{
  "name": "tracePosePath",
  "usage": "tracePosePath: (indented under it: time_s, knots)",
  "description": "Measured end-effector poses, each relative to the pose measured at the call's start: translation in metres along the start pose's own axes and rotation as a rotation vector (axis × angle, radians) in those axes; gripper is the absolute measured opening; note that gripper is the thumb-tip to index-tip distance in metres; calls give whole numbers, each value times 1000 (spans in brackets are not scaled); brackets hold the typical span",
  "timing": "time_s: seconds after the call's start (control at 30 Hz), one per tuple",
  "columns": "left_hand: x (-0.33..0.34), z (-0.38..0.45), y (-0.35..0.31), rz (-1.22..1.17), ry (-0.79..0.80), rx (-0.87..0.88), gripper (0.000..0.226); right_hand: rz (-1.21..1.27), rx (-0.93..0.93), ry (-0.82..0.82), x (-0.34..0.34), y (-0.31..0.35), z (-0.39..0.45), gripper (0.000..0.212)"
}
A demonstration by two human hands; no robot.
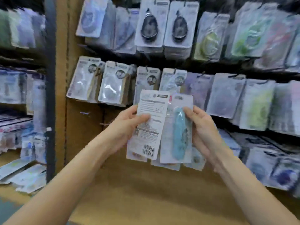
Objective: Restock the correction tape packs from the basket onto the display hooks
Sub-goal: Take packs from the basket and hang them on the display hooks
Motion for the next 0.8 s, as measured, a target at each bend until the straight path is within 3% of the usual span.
tracePosePath:
  time_s: [0.1, 0.23, 0.4, 0.5, 0.57, 0.7, 0.8]
  knots:
    - [68, 35, -4, -15, 130, -20, 28, -7, -20, -93, -64, 32, -8, 19]
    - [119, 60, 4, 38, 170, -38, 21, -42, 1, -196, -124, 51, -22, 22]
    - [129, 86, -3, 45, 78, -18, 15, -318, -152, -640, -201, 93, -16, 7]
    - [132, 96, -10, 65, 75, 1, 17, -608, -292, -819, -221, 109, 1, 27]
    - [137, 100, -11, 88, 83, 8, 18, -690, -322, -851, -223, 112, 13, 35]
    - [141, 103, -9, 114, 65, 2, 21, -892, -224, -842, -230, 101, 35, 22]
    - [140, 105, -7, 116, 68, 0, 22, -1092, -168, -790, -228, 102, 45, 26]
Point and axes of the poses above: each hand's wrist, its own z-axis towards the middle knuckle, its own x-axis out of the palm, y = z × x, the point moved 5 cm from there along z, towards the middle knuckle, and after that the axes turned 8 degrees about -z, right-handed, at the moved point
